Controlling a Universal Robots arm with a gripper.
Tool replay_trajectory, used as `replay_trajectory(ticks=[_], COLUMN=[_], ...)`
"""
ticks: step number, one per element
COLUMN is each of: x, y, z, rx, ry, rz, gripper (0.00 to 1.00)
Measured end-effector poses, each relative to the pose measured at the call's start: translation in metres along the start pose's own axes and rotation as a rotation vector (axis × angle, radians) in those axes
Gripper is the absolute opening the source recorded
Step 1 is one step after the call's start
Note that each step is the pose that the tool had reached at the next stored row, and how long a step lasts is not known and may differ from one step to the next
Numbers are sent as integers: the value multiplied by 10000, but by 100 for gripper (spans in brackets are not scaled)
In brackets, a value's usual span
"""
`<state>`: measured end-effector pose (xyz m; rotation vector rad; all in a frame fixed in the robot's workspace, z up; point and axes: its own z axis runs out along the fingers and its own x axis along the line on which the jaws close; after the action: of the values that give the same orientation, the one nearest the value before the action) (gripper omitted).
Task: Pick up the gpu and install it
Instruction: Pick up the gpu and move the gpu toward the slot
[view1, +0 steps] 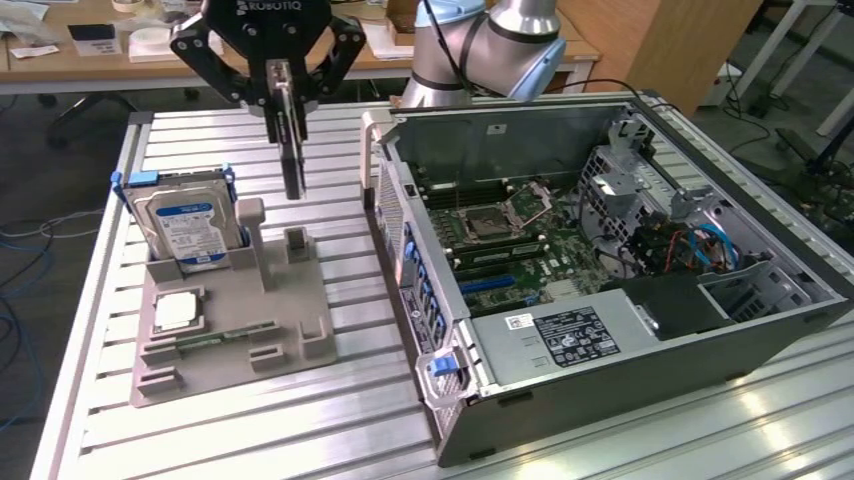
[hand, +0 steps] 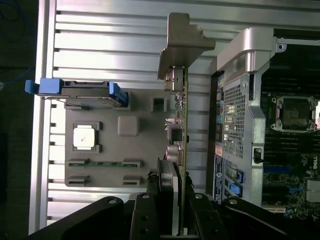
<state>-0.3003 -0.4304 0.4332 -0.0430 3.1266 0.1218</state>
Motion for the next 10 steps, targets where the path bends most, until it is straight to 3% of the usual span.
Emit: replay_trajectory(ticks=[10], x=[-119], y=[-4], z=[2], rx=[-2], ry=[-1], rz=[-1], gripper=[28])
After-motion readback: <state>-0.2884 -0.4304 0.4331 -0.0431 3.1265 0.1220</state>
